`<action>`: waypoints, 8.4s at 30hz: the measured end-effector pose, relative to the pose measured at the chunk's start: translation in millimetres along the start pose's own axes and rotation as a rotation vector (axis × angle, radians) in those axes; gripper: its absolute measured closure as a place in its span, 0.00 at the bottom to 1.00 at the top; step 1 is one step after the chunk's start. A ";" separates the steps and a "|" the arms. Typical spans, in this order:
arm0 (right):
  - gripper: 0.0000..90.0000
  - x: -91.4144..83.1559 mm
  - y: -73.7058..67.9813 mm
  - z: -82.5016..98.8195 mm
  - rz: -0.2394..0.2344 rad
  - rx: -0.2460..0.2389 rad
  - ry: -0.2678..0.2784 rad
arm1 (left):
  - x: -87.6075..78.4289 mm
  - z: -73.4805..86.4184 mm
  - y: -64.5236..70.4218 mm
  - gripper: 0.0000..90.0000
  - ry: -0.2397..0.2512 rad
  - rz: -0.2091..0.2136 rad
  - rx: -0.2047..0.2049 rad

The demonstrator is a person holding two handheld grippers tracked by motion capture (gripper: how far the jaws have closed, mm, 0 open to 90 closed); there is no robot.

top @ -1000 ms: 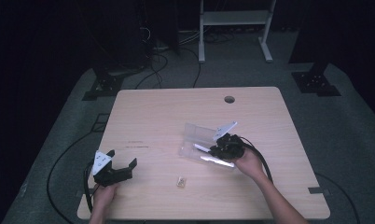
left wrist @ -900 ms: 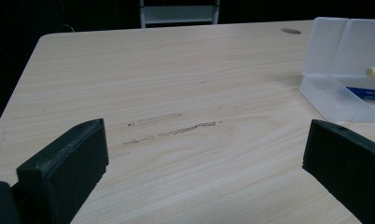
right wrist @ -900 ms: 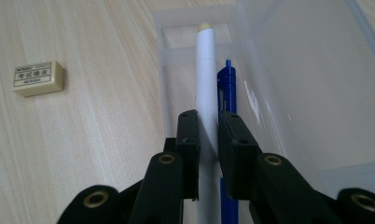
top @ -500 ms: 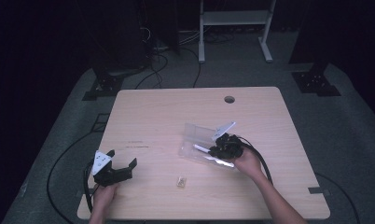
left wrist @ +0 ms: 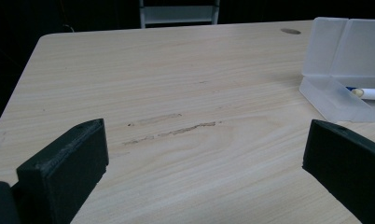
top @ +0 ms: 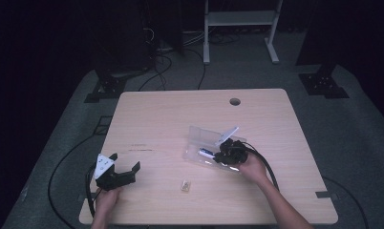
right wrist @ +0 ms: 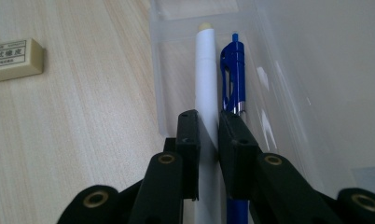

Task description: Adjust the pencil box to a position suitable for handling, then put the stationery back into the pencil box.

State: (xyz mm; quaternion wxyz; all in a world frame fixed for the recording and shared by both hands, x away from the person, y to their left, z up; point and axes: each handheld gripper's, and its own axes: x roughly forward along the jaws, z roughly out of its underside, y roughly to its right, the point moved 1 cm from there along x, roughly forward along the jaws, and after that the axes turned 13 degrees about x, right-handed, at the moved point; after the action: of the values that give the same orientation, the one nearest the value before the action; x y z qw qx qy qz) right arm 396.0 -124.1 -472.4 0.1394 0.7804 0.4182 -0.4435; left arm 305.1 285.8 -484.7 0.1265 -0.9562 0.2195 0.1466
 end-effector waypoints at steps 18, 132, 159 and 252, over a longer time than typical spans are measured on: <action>0.86 7.9 0.9 6.1 -0.015 0.015 -0.023 | 0.0 0.0 0.1 0.00 0.000 0.000 -0.003; 0.65 44.9 -113.3 -5.4 -0.199 -0.164 0.013 | -0.2 0.1 0.0 0.00 0.002 -0.001 -0.004; 0.65 22.2 -100.6 -15.5 -0.206 -0.153 0.062 | -0.6 0.3 -0.1 0.00 0.006 0.001 -0.004; 0.65 33.8 -31.1 -76.2 -0.061 -0.041 0.073 | -1.8 0.9 -0.7 0.00 0.020 0.006 -0.010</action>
State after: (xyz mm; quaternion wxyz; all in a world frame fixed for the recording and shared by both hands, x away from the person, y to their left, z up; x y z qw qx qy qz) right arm 424.4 -42.4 -451.7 0.1263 0.7800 0.4557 -0.4099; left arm 303.6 287.4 -484.8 0.1191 -0.9576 0.2228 0.1386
